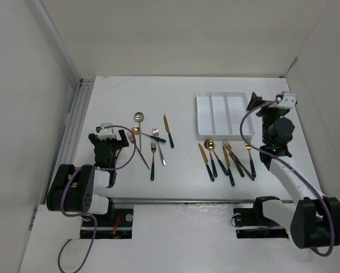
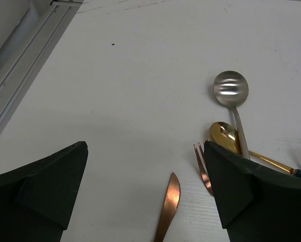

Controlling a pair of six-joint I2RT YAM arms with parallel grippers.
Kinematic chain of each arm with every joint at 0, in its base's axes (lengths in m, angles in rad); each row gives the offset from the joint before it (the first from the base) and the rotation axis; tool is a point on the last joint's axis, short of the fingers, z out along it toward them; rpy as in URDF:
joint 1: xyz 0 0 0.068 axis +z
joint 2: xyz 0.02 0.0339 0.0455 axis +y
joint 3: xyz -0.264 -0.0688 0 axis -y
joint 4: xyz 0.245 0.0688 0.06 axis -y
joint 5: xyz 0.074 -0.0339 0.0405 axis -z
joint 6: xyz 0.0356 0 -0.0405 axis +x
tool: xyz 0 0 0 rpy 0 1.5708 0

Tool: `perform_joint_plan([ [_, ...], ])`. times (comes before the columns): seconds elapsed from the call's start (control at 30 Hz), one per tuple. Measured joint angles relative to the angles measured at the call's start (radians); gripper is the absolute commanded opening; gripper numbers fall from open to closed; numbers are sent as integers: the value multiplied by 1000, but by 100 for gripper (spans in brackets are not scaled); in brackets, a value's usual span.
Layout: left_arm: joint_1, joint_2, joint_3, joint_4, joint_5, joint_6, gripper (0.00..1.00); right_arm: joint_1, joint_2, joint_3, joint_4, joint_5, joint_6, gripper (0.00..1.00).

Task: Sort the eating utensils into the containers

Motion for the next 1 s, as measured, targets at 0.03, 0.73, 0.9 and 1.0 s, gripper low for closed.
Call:
perform_joint_plan([
  [0.03,0,0,0,0,1,0,100,0,-21,58,-56,15,-14,100],
  [0.73,-54,-155,875,-1013,415,649,100,-104,200,829,-1465,-189,67,66],
  [0.9,-67,-61,888,-1124,244,654,100,-139,333,676,-1675,-180,116,65],
  [1.0,-74,-38,888,-1144,183,621,100,-180,376,681,-1714,-166,115,51],
])
